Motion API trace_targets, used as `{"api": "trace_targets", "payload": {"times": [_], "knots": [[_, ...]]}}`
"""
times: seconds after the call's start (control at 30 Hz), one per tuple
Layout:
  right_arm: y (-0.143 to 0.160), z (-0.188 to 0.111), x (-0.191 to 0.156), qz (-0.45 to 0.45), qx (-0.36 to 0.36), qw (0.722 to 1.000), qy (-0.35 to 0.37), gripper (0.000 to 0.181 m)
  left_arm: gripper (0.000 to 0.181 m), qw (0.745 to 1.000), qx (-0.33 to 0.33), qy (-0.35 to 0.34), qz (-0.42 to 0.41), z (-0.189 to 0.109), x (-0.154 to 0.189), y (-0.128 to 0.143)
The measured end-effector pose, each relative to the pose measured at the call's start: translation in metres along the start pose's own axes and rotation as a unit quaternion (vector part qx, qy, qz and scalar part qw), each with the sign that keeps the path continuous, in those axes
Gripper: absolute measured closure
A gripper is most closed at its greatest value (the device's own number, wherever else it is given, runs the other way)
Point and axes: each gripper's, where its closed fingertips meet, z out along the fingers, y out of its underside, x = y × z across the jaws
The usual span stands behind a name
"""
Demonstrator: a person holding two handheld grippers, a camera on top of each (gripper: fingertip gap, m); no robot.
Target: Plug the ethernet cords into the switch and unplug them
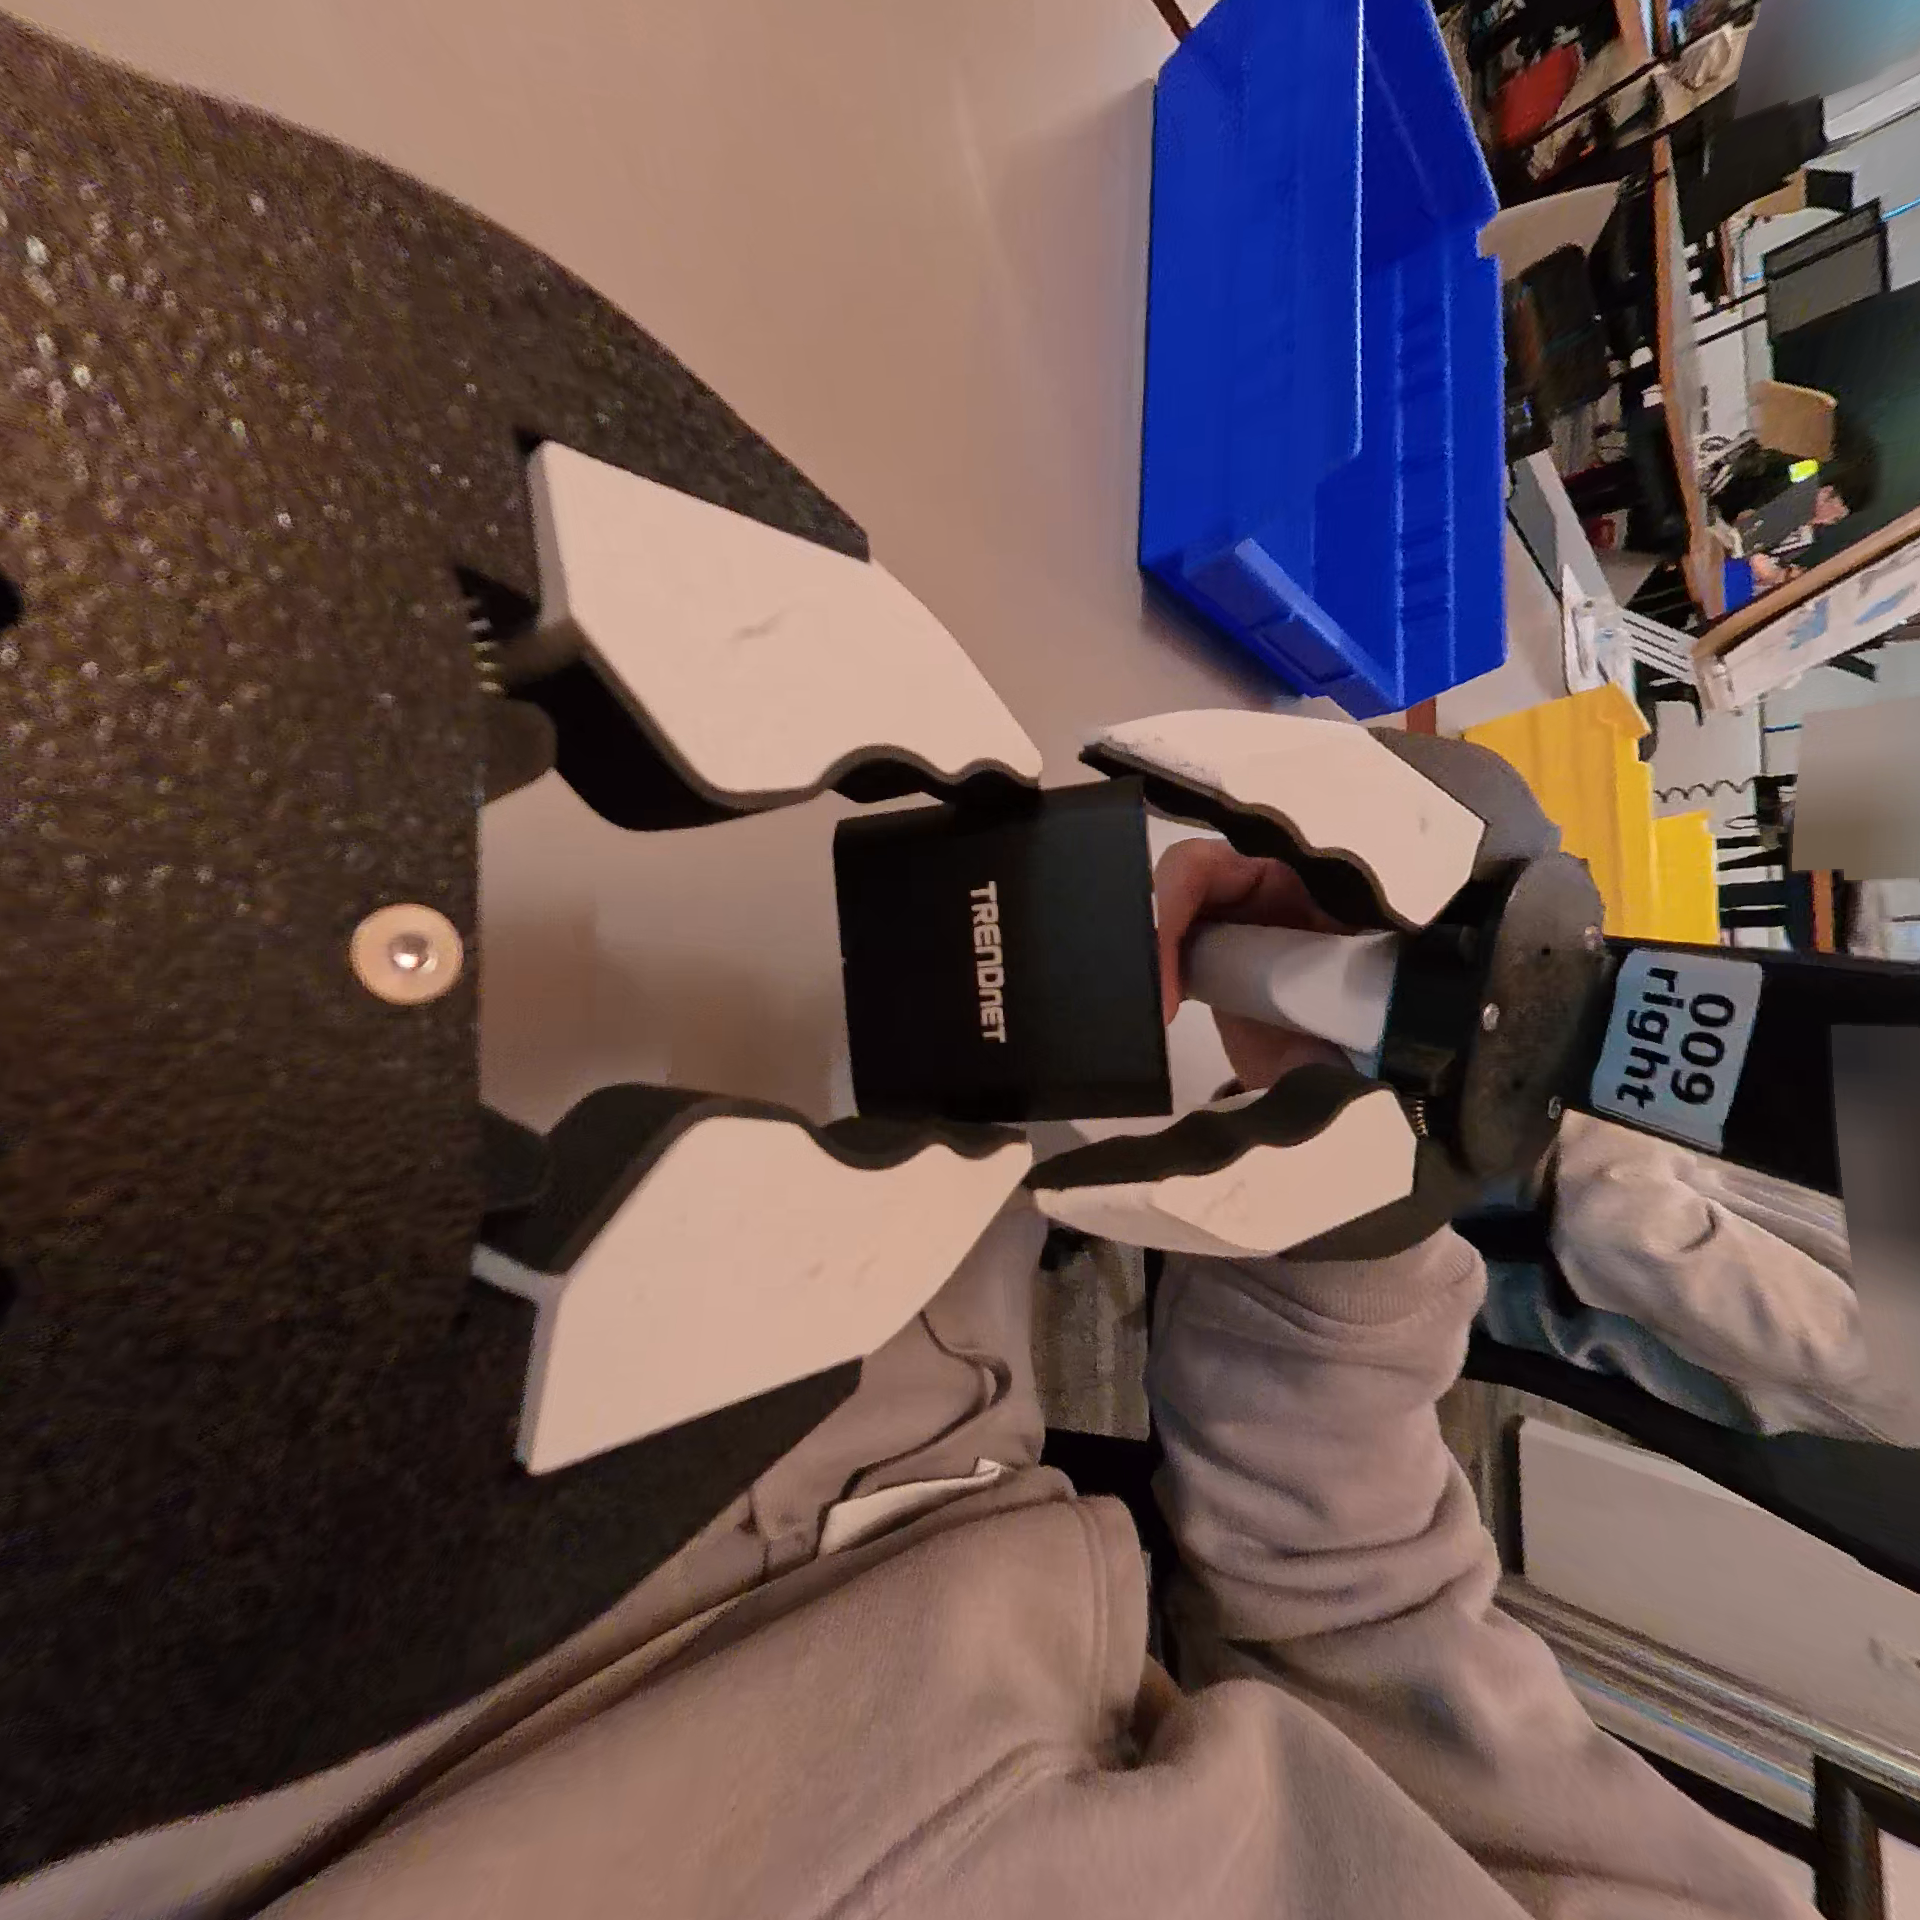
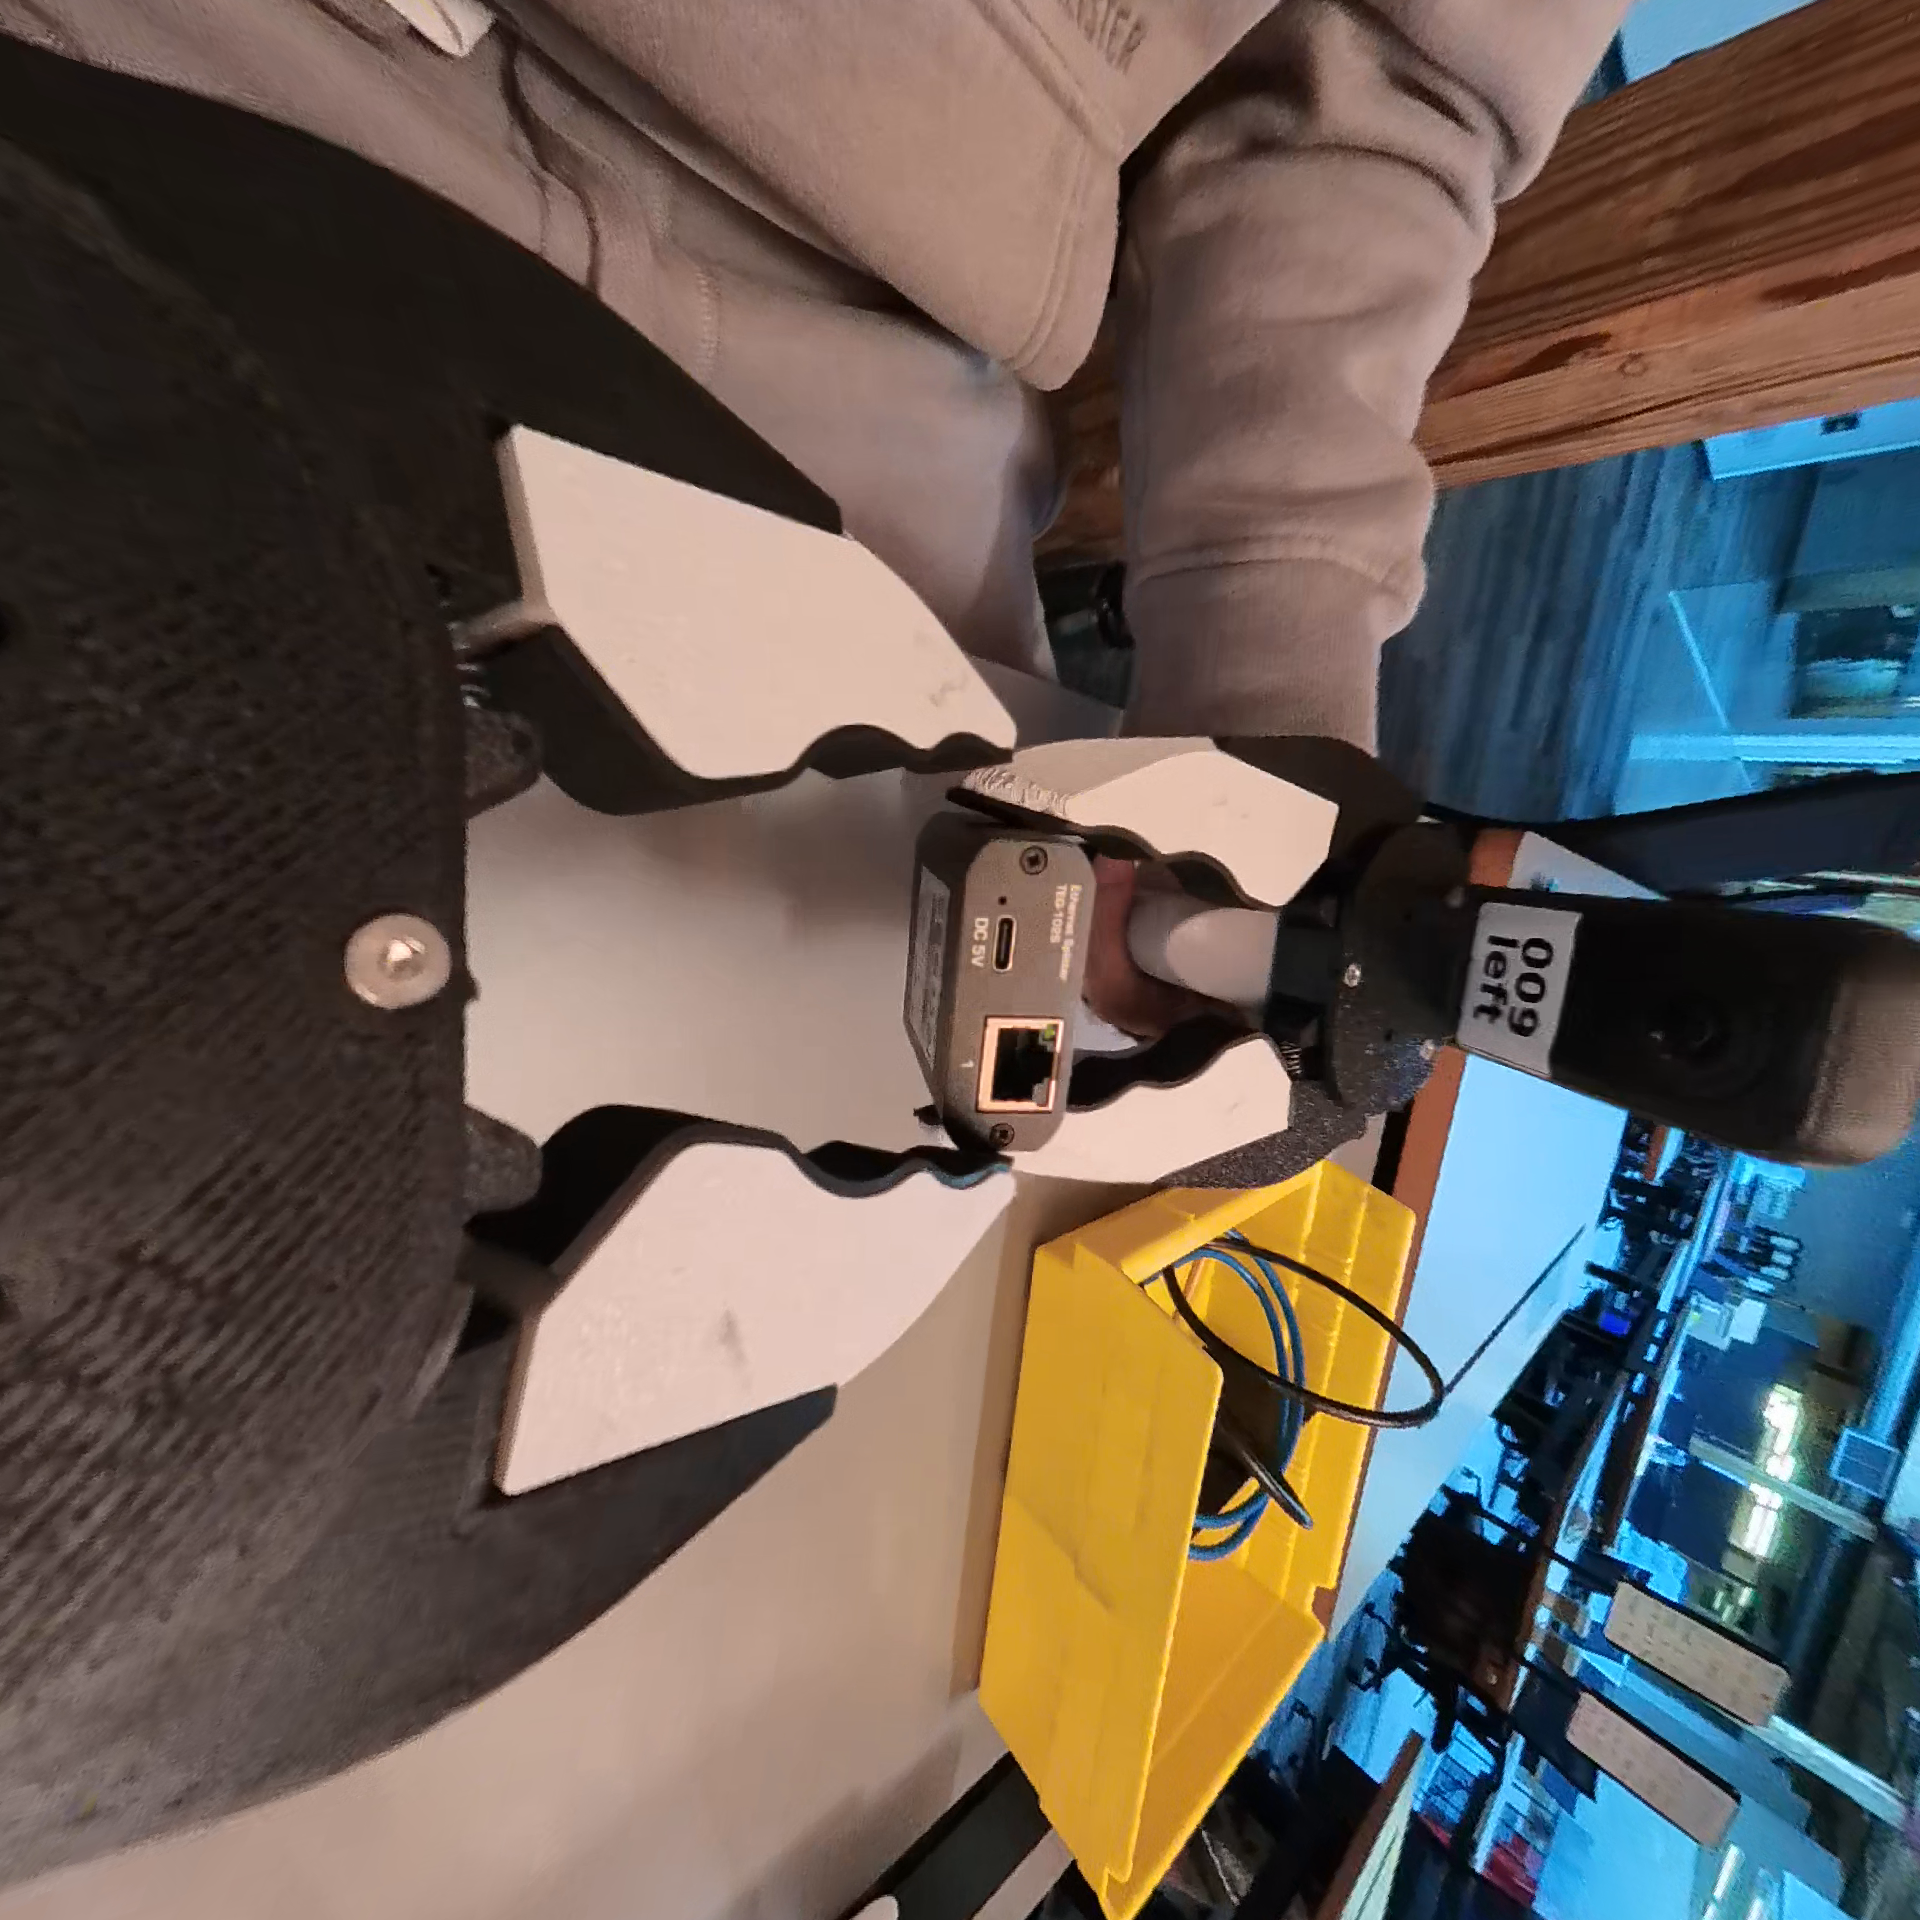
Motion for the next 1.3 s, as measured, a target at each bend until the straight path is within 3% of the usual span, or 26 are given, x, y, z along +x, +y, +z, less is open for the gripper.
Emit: {"api": "trace_targets", "payload": {"times": [0.13, 0.3, 0.43, 0.47, 0.57, 0.63, 0.77, 0.87, 0.9, 0.97, 1.0, 1.03, 1.13, 1.2, 1.3], "knots": [[-0.011, -0.002, 0.001, 0.028, 0.044, 0.999, -0.008, 0.123, 0.123, 0.999, 0.037, 0.013, 0.011, 0.000, 0.005, -0.008], [-0.008, -0.002, 0.001, 0.017, 0.025, 0.999, -0.009, 0.123, 0.123, 0.999, 0.029, 0.007, 0.017, 0.002, 0.004, -0.005], [-0.017, -0.007, 0.005, -0.010, 0.057, 0.998, 0.007, 0.123, 0.123, 0.998, 0.057, -0.014, 0.023, -0.001, 0.000, -0.016], [-0.021, -0.010, 0.006, -0.015, 0.065, 0.998, 0.010, 0.123, 0.124, 0.997, 0.071, -0.011, 0.011, -0.003, 0.001, -0.021], [-0.035, -0.024, 0.014, -0.048, 0.093, 0.993, 0.045, 0.123, 0.098, 0.986, 0.136, -0.004, -0.099, -0.015, -0.007, -0.037], [-0.047, -0.035, 0.014, -0.074, 0.129, 0.988, 0.050, 0.123, 0.103, 0.950, 0.189, 0.042, -0.245, -0.019, -0.013, -0.047], [-0.061, -0.047, 0.017, -0.100, 0.184, 0.975, 0.079, 0.123, 0.126, 0.819, 0.274, 0.214, -0.456, -0.004, -0.002, -0.060], [-0.058, -0.047, 0.016, -0.109, 0.187, 0.973, 0.079, 0.123, 0.140, 0.683, 0.371, 0.307, -0.550, -0.001, -0.010, -0.072], [-0.058, -0.048, 0.018, -0.106, 0.194, 0.972, 0.085, 0.124, 0.145, 0.651, 0.392, 0.323, -0.565, 0.000, -0.013, -0.070], [-0.054, -0.048, 0.018, -0.099, 0.187, 0.975, 0.075, 0.123, 0.157, 0.626, 0.407, 0.323, -0.581, 0.008, -0.016, -0.063], [-0.050, -0.048, 0.020, -0.102, 0.178, 0.976, 0.079, 0.123, 0.157, 0.623, 0.413, 0.316, -0.584, 0.009, -0.019, -0.060], [-0.047, -0.049, 0.021, -0.102, 0.169, 0.977, 0.080, 0.123, 0.158, 0.638, 0.412, 0.300, -0.577, 0.010, -0.020, -0.058], [-0.026, -0.049, 0.030, -0.104, 0.107, 0.984, 0.093, 0.123, 0.159, 0.727, 0.389, 0.182, -0.536, 0.011, -0.032, -0.050], [-0.015, -0.048, 0.034, -0.102, 0.069, 0.987, 0.103, 0.123, 0.160, 0.767, 0.348, 0.130, -0.524, 0.010, -0.037, -0.044], [-0.017, -0.046, 0.042, -0.099, 0.068, 0.983, 0.138, 0.113, 0.160, 0.825, 0.255, 0.025, -0.503, 0.010, -0.044, -0.030]]}}
